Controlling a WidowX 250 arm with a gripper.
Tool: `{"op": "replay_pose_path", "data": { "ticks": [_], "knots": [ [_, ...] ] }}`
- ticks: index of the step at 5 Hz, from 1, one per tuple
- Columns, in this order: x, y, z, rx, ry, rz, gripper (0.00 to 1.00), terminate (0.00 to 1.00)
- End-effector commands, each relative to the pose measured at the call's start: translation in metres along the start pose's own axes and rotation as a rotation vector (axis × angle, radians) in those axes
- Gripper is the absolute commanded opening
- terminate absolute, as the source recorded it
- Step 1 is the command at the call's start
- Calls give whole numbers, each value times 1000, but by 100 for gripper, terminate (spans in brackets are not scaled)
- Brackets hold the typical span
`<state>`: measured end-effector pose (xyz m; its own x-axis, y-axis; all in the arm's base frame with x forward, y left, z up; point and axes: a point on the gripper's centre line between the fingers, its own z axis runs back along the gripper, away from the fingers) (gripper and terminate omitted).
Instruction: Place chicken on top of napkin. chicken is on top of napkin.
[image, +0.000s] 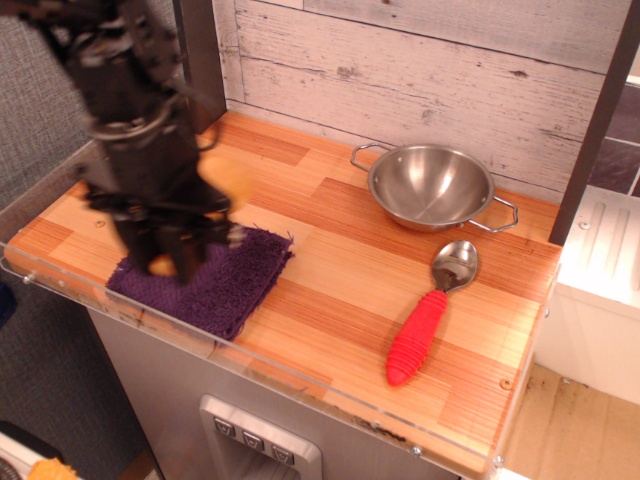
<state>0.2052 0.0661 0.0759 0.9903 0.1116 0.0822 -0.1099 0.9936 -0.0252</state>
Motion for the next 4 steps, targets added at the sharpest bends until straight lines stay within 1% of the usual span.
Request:
{"op": "replay_pose_path", "data": {
  "ticks": [1,2,3,4],
  "knots": [
    [12,31,-25,58,68,19,0,0],
    [15,29,-34,63,86,10,0,0],
    [17,22,-37,29,79,-12,0,0],
    [17,17,-34,28,65,-29,0,0]
  ]
}}
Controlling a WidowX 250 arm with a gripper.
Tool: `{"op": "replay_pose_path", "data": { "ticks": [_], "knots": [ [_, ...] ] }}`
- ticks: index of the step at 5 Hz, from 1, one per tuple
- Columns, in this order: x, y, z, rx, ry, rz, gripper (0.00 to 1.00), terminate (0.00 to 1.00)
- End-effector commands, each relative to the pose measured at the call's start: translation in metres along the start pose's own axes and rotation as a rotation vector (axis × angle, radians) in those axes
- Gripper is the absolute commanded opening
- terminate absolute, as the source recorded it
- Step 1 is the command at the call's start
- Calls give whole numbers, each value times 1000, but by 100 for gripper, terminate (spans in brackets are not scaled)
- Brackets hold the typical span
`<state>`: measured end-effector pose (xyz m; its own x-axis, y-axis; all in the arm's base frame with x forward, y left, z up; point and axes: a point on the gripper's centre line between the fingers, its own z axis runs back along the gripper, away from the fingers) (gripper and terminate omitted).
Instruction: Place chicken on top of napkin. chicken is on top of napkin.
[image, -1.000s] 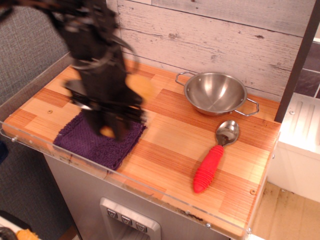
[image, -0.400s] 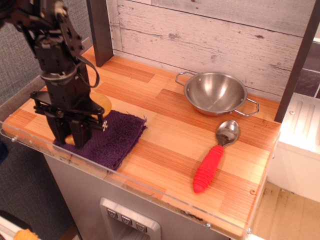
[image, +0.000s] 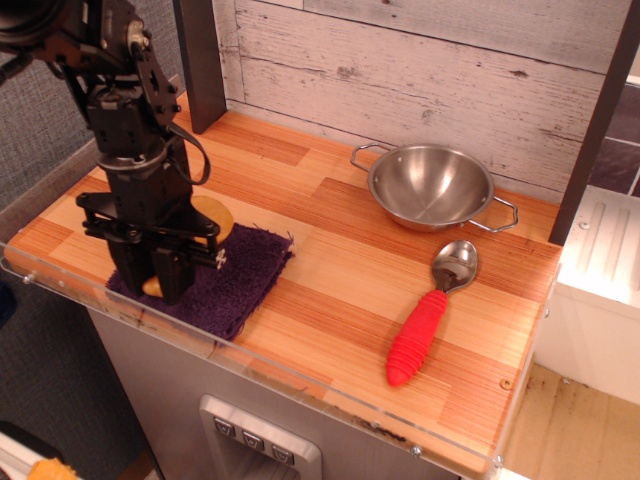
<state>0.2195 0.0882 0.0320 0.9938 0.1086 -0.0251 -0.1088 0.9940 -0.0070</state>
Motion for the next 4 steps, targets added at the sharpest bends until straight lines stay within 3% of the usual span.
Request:
{"op": "replay_pose_path", "data": {
  "ticks": [1,2,4],
  "knots": [
    [1,-6,20,-5,-86,-28,100,0],
    [-2,-5,32,-18,-126,-23,100,0],
    [2,-4,82,-56,-262,-4,100,0]
  ]
}}
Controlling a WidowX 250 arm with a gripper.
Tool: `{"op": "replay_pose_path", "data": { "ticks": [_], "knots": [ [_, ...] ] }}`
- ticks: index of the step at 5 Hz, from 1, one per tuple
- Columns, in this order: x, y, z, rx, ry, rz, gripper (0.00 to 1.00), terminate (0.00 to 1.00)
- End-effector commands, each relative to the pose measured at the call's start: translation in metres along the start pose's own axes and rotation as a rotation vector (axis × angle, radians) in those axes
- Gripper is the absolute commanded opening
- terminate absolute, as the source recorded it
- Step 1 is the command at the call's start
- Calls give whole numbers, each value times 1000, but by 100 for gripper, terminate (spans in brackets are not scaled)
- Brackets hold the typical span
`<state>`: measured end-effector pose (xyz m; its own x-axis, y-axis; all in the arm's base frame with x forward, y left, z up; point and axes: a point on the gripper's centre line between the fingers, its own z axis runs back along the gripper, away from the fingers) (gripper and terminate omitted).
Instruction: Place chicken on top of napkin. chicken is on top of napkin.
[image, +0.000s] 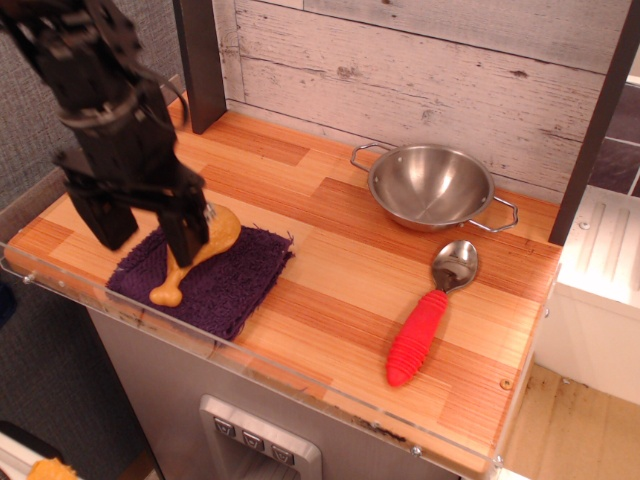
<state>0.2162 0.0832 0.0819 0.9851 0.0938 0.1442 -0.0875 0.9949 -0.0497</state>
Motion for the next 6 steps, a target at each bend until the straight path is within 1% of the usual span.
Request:
{"op": "replay_pose_path", "data": {
  "ticks": [1,2,3,4,5,6],
  "knots": [
    [29,-13,40,-25,-104,-62,100,0],
    [45,-26,40,-6,-75,-103,100,0],
    [54,-35,36,-4,-62,-129,100,0],
    [55,-38,37,-7,-65,-125,100,0],
    [54,-33,39,-67,-57,-116,100,0],
    [54,-33,39,-67,-57,-116,100,100]
  ]
}}
